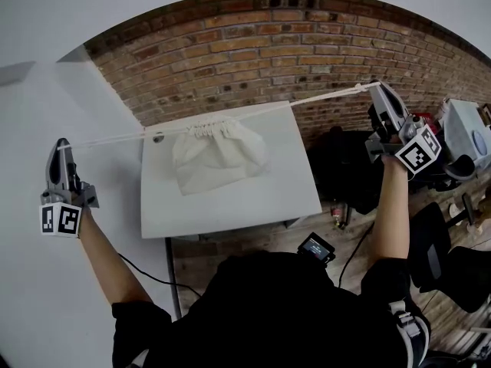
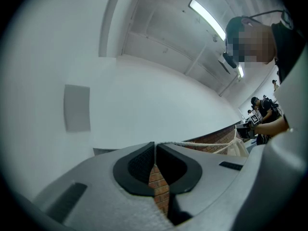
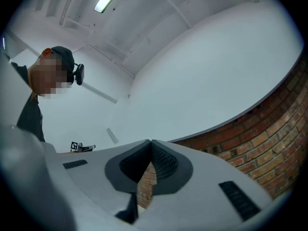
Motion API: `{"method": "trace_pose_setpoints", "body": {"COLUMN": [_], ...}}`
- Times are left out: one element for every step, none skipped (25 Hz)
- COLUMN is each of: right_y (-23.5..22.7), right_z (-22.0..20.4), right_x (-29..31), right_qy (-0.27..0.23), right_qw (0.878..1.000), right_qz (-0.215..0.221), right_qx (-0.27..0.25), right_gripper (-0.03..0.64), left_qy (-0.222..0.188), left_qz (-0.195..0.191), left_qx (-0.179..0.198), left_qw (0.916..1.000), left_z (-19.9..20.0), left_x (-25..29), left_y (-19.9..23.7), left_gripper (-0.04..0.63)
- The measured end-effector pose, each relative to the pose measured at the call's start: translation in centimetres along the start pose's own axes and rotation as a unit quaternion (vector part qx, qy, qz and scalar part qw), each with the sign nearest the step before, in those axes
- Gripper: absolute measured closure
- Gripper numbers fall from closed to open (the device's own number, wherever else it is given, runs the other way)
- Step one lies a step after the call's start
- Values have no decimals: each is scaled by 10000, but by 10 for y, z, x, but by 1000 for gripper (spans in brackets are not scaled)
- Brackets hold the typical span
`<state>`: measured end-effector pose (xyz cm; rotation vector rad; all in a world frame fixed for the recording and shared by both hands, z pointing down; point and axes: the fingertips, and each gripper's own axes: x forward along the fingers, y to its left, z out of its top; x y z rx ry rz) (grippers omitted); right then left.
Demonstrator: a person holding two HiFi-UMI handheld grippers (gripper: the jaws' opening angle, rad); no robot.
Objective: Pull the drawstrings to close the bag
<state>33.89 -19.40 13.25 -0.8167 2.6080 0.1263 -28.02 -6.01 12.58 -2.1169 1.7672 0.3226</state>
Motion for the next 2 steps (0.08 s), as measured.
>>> {"method": "trace_pose_setpoints", "body": {"right_y": [-2,-4], "right_z": [-1,-2], "right_x": [-1,-3], "right_qy": [2,4], "right_qw": [10000,10000], "right_qz": [0,1], "right_qx": [19,37], "right_gripper": [612,612], "left_qy": [10,18], "left_qz": [14,27], "left_qx": [1,3], "left_qw": [10000,10000], "left_z": [0,1], "left_x": [0,0], "left_y": [-1,-3], "left_gripper": [575,575]}}
